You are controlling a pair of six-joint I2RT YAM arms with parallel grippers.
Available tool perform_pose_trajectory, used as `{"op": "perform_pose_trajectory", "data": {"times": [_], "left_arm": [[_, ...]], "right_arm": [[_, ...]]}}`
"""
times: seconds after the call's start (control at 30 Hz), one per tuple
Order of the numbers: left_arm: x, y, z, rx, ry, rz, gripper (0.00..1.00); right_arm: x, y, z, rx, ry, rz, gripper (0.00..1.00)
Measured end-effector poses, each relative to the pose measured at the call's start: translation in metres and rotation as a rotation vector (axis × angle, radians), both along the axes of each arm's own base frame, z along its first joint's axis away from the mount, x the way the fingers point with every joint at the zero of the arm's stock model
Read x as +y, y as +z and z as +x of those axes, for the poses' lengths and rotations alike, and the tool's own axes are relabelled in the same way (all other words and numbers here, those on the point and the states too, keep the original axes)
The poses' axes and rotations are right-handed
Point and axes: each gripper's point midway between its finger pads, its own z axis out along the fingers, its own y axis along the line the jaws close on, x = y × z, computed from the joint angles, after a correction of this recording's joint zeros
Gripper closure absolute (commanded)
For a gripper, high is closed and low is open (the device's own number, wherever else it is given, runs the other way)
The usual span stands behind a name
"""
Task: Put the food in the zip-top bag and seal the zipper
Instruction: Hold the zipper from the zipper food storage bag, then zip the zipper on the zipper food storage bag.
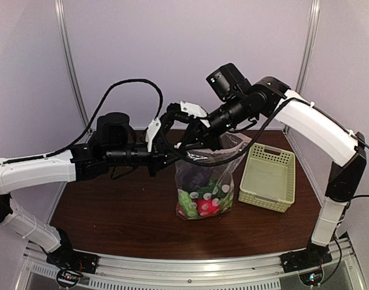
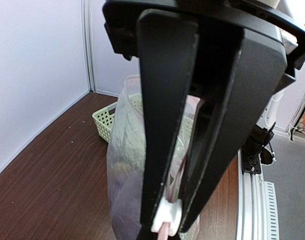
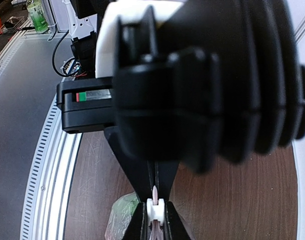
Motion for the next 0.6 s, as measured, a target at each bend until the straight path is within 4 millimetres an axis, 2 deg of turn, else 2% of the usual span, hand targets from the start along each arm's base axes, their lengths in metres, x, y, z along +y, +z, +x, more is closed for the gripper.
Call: {"op": "perform_pose_trajectory", "data": {"times": [0.6], "left_arm": [[0.015, -0.001, 0.002, -0.047, 0.077, -0.003, 1.0]], "right_arm": [[-0.008, -0.007, 0.008, -0.042, -0.016, -0.045, 0.99]]}}
